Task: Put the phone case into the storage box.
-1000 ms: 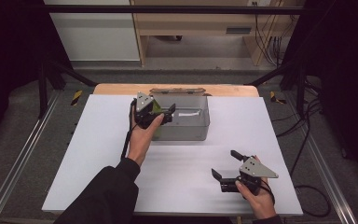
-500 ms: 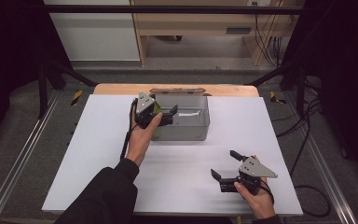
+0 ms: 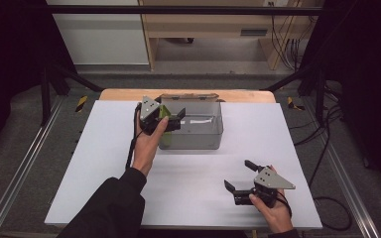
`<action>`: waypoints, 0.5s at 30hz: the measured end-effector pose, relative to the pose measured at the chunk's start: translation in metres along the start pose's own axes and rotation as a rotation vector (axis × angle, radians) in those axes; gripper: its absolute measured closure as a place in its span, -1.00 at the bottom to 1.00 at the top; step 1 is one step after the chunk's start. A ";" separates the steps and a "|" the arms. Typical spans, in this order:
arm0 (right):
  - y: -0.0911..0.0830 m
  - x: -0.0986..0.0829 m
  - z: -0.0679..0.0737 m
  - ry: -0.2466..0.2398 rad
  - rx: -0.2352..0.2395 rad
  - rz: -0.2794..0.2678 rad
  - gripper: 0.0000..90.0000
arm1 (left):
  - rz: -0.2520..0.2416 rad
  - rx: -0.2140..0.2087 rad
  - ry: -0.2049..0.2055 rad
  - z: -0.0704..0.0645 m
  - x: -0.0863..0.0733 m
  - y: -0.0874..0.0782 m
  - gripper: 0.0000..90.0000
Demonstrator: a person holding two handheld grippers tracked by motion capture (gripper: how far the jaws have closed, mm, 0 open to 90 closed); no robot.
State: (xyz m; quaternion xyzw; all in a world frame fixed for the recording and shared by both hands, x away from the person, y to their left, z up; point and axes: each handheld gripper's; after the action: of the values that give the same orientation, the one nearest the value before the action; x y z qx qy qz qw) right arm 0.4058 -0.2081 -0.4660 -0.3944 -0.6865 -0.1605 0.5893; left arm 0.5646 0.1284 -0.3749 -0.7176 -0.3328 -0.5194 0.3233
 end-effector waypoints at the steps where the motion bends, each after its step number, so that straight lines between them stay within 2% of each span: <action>1: 0.000 0.000 0.000 0.000 0.000 0.001 -0.95 | 0.002 -0.010 0.012 -0.001 0.001 -0.001 -0.98; 5: 0.000 0.000 0.000 -0.001 0.005 0.005 -0.95 | -0.006 -0.014 0.039 -0.001 0.007 -0.006 -0.98; 15: 0.000 0.001 -0.001 -0.005 0.003 0.002 -0.95 | -0.036 0.006 0.011 0.012 0.020 -0.020 -0.98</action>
State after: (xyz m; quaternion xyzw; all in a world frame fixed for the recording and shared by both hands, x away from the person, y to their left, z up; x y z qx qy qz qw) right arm 0.4060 -0.2086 -0.4648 -0.3944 -0.6878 -0.1581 0.5885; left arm 0.5595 0.1520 -0.3559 -0.7077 -0.3456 -0.5281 0.3176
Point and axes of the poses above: each handheld gripper's, and its own axes: y roughly forward along the jaws, x roughly out of its top, z roughly to its left, and after that the axes turned 14 degrees about -y, right-handed
